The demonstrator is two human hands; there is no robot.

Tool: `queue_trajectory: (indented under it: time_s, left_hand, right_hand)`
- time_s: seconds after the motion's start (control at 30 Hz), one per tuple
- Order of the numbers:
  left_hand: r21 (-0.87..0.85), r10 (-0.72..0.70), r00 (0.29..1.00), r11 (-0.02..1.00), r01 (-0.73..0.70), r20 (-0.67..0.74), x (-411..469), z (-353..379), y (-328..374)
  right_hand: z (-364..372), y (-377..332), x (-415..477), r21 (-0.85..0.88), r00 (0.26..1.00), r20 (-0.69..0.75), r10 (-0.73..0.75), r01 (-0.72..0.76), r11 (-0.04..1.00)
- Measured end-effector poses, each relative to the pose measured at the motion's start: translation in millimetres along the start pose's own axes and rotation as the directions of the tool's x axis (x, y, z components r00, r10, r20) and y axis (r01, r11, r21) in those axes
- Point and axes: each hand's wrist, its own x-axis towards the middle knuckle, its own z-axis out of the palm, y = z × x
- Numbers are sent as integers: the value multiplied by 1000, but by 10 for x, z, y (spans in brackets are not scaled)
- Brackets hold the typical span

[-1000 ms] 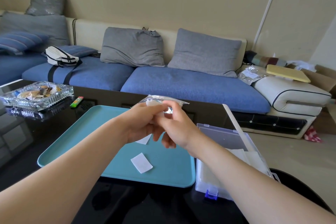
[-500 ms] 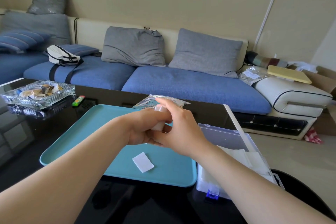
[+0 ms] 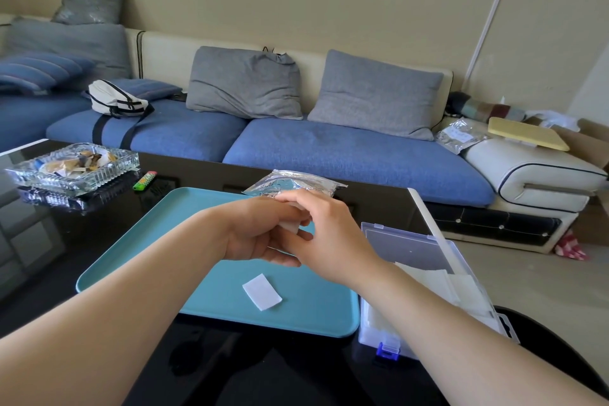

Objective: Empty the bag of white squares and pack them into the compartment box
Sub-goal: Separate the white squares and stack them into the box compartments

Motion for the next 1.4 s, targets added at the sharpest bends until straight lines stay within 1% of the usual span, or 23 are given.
queue_trajectory:
  time_s: [0.07, 0.1, 0.17, 0.23, 0.27, 0.33, 0.4, 0.47, 0.53, 0.6, 0.7, 0.73, 0.8, 0.87, 0.9, 0.93, 1.0, 1.07, 1.13, 1.2, 1.27, 1.3, 1.4]
  left_hand:
    - [10, 1, 1000, 1000, -1, 10, 8, -35, -16]
    - [25, -4, 1000, 1000, 4, -17, 22, -58, -26]
    - [56, 19, 986, 998, -10, -163, 71, -102, -43]
    - [98, 87, 928, 994, -55, -361, 138, -180, -59]
    - [110, 115, 892, 991, -74, -436, 160, -231, -64]
    - [104, 135, 847, 990, -94, -514, 177, -337, -78]
    - [85, 120, 836, 993, -88, -536, 167, -422, -85]
    - [73, 90, 850, 995, -61, -520, 156, -463, -89]
    - [44, 45, 879, 999, -27, -474, 154, -475, -95]
    - [20, 3, 909, 1000, 6, -416, 166, -475, -108]
    - [36, 12, 917, 999, 2, -400, 193, -459, -95]
    - [40, 25, 913, 999, -10, -408, 200, -452, -85]
    - [42, 46, 905, 999, -32, -423, 218, -451, -71]
    - [60, 72, 895, 997, -50, -441, 241, -471, -67]
    - [72, 86, 887, 996, -60, -454, 247, -488, -67]
    - [78, 97, 879, 995, -68, -467, 257, -508, -64]
    - [73, 98, 868, 995, -72, -487, 279, -548, -66]
    - [69, 84, 866, 996, -58, -493, 306, -579, -77]
    - [77, 72, 868, 996, -39, -490, 338, -595, -93]
    - [90, 73, 869, 995, -32, -490, 367, -591, -103]
    - [97, 80, 871, 995, -38, -485, 389, -591, -100]
    - [105, 82, 874, 994, -36, -479, 400, -594, -94]
    - [124, 58, 891, 992, -2, -450, 414, -599, -87]
  right_hand:
    - [2, -31, -19, 3, 1000, 2, 16, -16, 1000]
    - [9, -43, -22, 16, 999, 6, 48, -48, 999]
    - [47, -43, -14, 40, 980, 18, 199, -200, 979]
    - [97, 14, -4, 12, 930, 41, 366, -367, 930]
    - [127, 52, -3, -36, 910, 85, 406, -405, 914]
    - [185, 105, -35, -211, 875, 251, 413, -367, 906]
    - [256, 135, -88, -272, 808, 446, 385, -287, 918]
    - [321, 105, -116, -240, 750, 557, 357, -266, 934]
    - [398, 72, -112, -250, 723, 600, 344, -239, 938]
    - [461, 54, -79, -311, 698, 618, 362, -206, 928]
    - [484, 13, 4, -377, 654, 642, 401, -187, 907]
    - [483, -3, 30, -367, 658, 641, 394, -188, 911]
    - [496, -7, 67, -291, 717, 588, 375, -245, 925]
    - [501, 43, 111, -204, 773, 463, 434, -383, 901]
    - [505, 77, 140, -149, 775, 395, 493, -476, 867]
    - [510, 110, 168, -78, 759, 335, 559, -569, 819]
    - [522, 153, 231, 79, 687, 263, 678, -715, 694]
    - [552, 189, 287, 204, 626, 224, 747, -780, 592]
    - [612, 210, 337, 271, 596, 189, 780, -796, 542]
    - [687, 231, 368, 306, 573, 179, 800, -805, 508]
    - [760, 232, 397, 313, 545, 212, 811, -824, 472]
    - [783, 220, 410, 283, 539, 229, 810, -834, 474]
    - [805, 169, 433, 52, 563, 262, 784, -819, 571]
